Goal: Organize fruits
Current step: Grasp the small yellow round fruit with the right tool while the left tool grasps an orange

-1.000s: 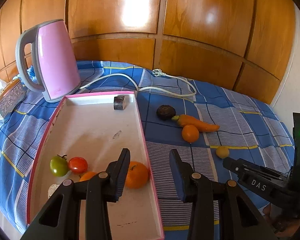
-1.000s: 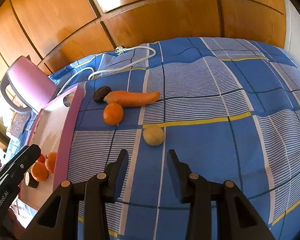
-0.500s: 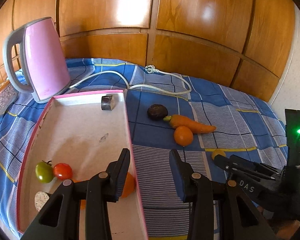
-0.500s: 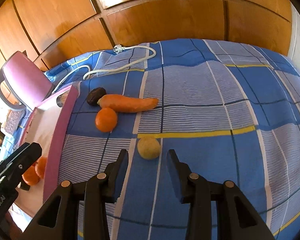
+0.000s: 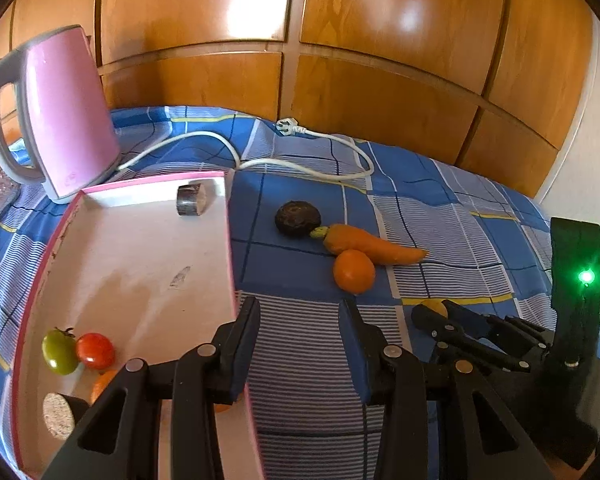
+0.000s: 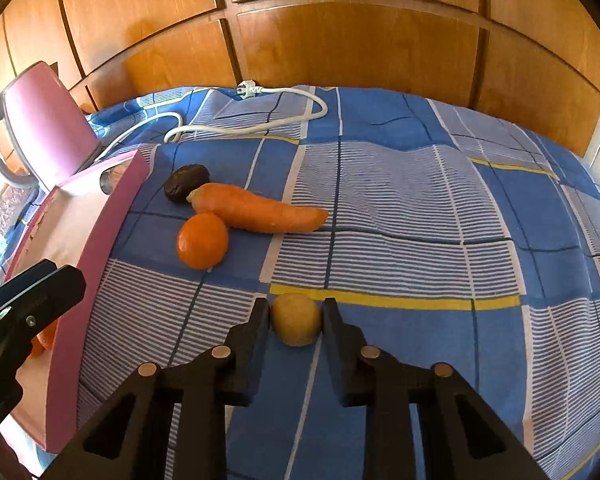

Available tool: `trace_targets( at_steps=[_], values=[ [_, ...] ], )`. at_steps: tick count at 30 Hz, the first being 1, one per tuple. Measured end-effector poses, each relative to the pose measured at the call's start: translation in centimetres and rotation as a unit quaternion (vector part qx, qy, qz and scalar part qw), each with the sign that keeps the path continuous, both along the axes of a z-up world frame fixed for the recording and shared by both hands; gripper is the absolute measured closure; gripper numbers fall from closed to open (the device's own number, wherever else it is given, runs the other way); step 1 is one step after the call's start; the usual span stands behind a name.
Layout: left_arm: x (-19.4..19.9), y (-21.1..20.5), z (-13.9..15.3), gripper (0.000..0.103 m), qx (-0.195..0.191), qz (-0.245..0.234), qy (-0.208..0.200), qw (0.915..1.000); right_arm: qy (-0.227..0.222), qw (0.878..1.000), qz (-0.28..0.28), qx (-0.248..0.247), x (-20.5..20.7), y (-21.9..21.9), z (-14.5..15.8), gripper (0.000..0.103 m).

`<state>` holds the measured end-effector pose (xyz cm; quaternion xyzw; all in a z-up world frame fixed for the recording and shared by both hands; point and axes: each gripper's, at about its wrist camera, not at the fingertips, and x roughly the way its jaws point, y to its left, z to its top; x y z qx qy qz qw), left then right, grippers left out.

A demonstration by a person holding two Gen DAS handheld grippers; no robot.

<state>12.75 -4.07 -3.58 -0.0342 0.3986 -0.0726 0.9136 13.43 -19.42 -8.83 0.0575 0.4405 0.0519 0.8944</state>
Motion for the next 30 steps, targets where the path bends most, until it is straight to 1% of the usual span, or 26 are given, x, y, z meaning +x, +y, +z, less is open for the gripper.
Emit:
trace_targets(
  at_steps=[7,16,17,18,21,28,30],
  values=[
    [1.0,-0.9,-0.6,0.062,-0.002,-0.005,0.010,0.9999,-0.010,1.000,0.002,-0.021,0.4,-0.1,0.0,0.076],
    [2.9,-2.4,-1.3,0.062,-0.012,-0.021,0.023,0.9994,-0.019,0.999,-0.017,-0.033,1.8,-1.5,-0.2,0.076],
    [3.2,-2.5,-1.5,0.060,-0.015,-0.021,0.025,0.9993,-0.020,0.999,-0.017,-0.032,1.9,-1.6,-0.2,0.076],
    [3.4,-2.5,-1.6,0.056,-0.018,-0.020,0.027,0.9993,-0.020,0.999,-0.016,-0.032,2.1,-1.7,-0.3,0.076],
    [4.1,-2.8,-1.8,0.054,-0.030,-0.023,0.031,0.9988,-0.013,0.999,-0.015,-0.031,2.6,-1.9,-0.6,0.076],
    [5.3,-3.9,-2.4,0.054,-0.021,-0.034,0.034,0.9986,-0.015,0.999,-0.017,-0.029,3.8,-2.3,-0.6,0.077],
    [5.6,-4.2,-2.7,0.057,-0.020,-0.037,0.035,0.9985,-0.016,0.999,-0.014,-0.027,4.0,-2.4,-0.7,0.077]
  ],
)
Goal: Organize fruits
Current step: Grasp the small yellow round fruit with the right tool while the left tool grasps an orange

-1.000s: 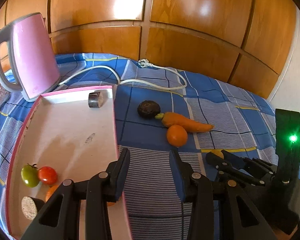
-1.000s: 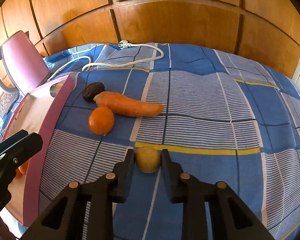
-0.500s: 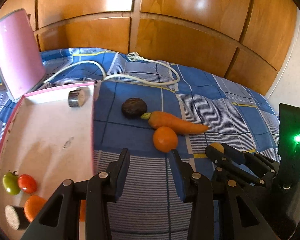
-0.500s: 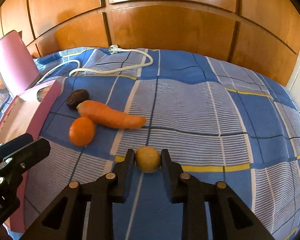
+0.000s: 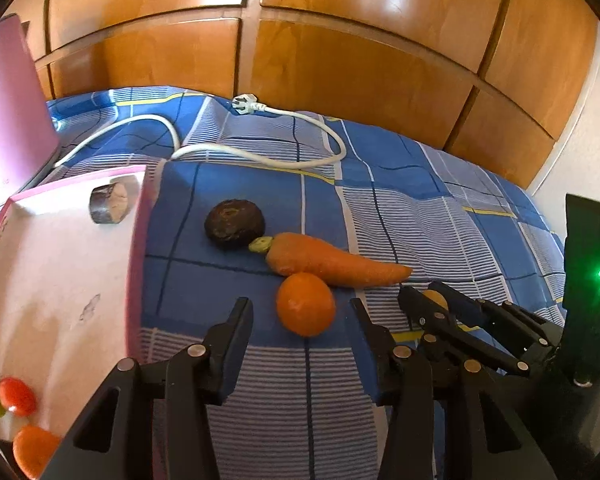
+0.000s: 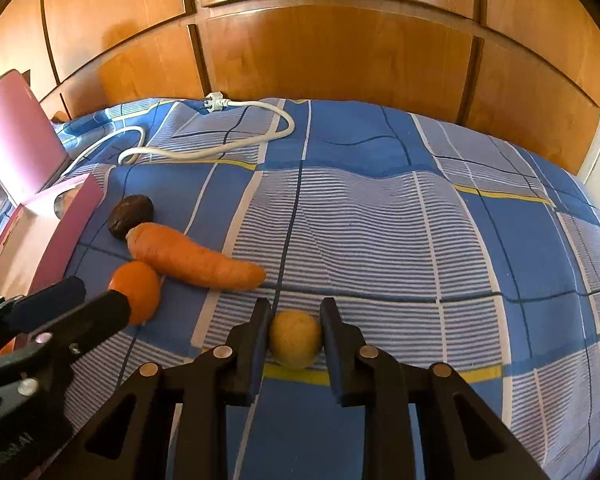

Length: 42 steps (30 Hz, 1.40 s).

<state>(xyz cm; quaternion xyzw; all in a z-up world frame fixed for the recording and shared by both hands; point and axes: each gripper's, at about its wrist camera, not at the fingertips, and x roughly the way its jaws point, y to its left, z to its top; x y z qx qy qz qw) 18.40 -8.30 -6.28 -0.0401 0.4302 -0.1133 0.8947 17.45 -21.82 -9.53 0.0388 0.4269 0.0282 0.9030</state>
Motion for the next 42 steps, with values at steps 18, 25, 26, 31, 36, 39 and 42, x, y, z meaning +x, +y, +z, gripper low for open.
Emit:
trace_targets(
  at_steps=[18,25,26,31,36,39,42],
  values=[
    [1.8,-0.7,-2.6,0.069,-0.004,0.018,0.008,0.9998,0.000,1.000,0.002,0.013,0.1,-0.4,-0.3,0.077],
    [1.8,-1.3,-2.8,0.070,0.013,0.019,0.005,0.9997,-0.001,1.000,0.002,0.008,0.1,-0.2,-0.3,0.077],
    [1.8,-1.4,-2.8,0.070,0.013,0.019,0.003,0.9997,-0.001,1.000,0.002,0.007,0.1,-0.2,-0.3,0.077],
    [1.8,-1.1,-2.9,0.069,0.003,0.019,-0.001,0.9998,-0.003,1.000,0.003,0.006,0.1,-0.2,-0.3,0.077],
    [1.7,-1.1,-2.8,0.070,0.007,0.020,-0.005,0.9998,-0.004,1.000,0.002,0.004,0.1,-0.1,-0.3,0.077],
    [1.6,-1.1,-2.8,0.070,0.006,0.020,-0.006,0.9998,-0.004,1.000,0.003,0.005,0.1,-0.1,-0.2,0.077],
    [1.6,-1.1,-2.8,0.070,0.007,0.020,-0.006,0.9998,-0.004,1.000,0.003,0.004,0.0,-0.1,-0.2,0.077]
  ],
)
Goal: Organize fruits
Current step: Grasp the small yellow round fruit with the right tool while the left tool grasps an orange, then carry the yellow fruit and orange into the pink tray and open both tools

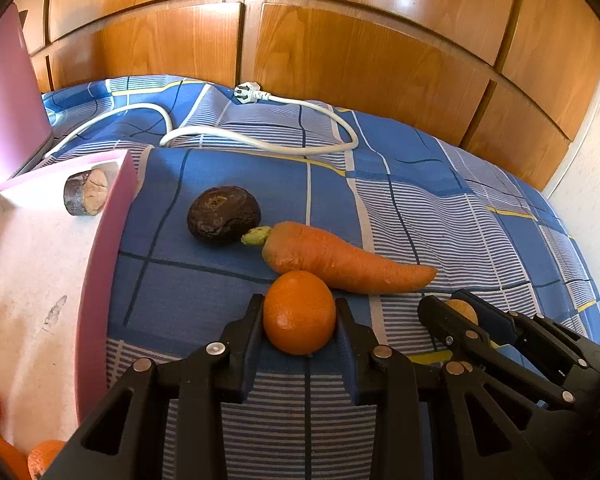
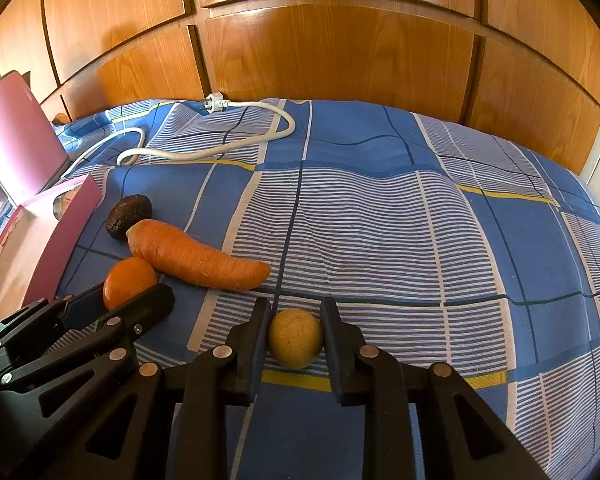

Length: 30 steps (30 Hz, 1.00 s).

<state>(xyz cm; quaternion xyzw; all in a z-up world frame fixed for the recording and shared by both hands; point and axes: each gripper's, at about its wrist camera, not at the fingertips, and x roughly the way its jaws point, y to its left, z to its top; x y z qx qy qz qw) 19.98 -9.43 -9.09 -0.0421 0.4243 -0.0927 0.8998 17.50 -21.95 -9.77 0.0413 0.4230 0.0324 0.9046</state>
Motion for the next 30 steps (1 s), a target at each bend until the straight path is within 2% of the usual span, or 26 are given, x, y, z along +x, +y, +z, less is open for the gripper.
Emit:
trace_targets(
  at_steps=[12,20,27,30],
  values=[
    [-1.1,-0.2,0.4,0.071,0.017,-0.004,0.005,0.9998,0.004,1.000,0.002,0.016,-0.5,-0.4,0.2,0.077],
    [-4.7,-0.1,0.6,0.071,0.024,-0.015,0.006,0.9996,0.011,1.000,0.011,0.018,-3.3,-0.5,0.5,0.077],
    [-8.8,-0.4,0.6,0.071,0.045,-0.033,-0.007,0.9984,0.010,1.000,0.010,0.019,-6.9,-0.7,0.5,0.077],
    [-9.9,-0.3,0.8,0.071,0.040,-0.035,-0.004,0.9986,0.009,1.000,0.016,0.012,-8.3,-0.1,0.6,0.077]
  ],
)
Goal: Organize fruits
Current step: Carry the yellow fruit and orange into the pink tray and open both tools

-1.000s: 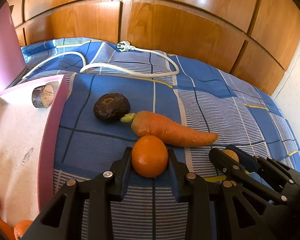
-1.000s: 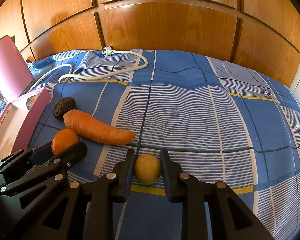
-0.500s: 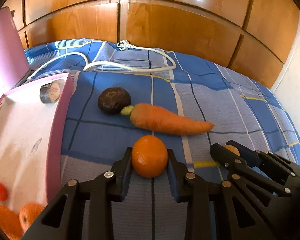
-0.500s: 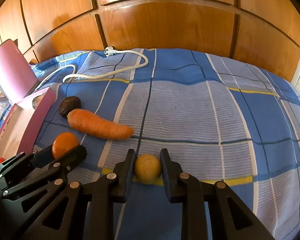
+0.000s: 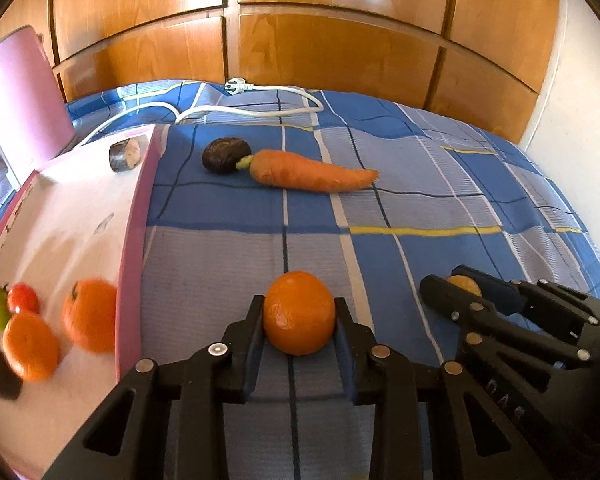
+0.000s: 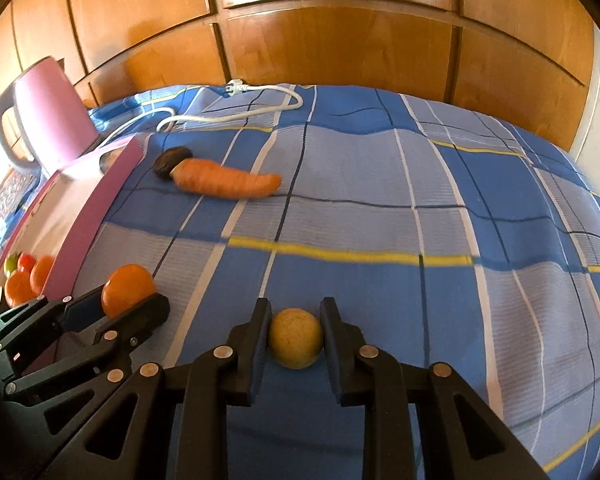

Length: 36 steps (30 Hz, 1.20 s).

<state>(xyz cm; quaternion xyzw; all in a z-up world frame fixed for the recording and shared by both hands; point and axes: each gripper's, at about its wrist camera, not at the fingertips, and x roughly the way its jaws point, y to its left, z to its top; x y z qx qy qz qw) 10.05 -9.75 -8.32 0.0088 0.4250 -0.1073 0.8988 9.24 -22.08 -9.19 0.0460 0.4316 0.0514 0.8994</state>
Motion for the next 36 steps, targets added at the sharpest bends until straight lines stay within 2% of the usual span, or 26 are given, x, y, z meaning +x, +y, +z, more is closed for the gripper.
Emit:
trace_targets(
  at_steps=[8,23,28,36],
  values=[
    [-2.2,1.0,1.0,0.071,-0.013,0.006,-0.003,0.9999,0.003,1.000,0.002,0.021,-2.4,0.8,0.6,0.078],
    [-5.0,4.5,5.0,0.071,-0.033,0.036,-0.048,0.9977,-0.032,0.999,0.023,0.032,-4.2,3.2,3.8,0.078],
    [-5.2,7.0,6.2,0.071,-0.044,0.061,-0.060,0.9954,-0.039,0.998,0.050,0.027,-4.1,5.2,4.7,0.078],
    [-4.1,13.2,7.4,0.071,-0.047,0.131,-0.073,0.9875,-0.054,0.992,0.114,0.014,-3.1,10.0,6.8,0.078]
  ],
)
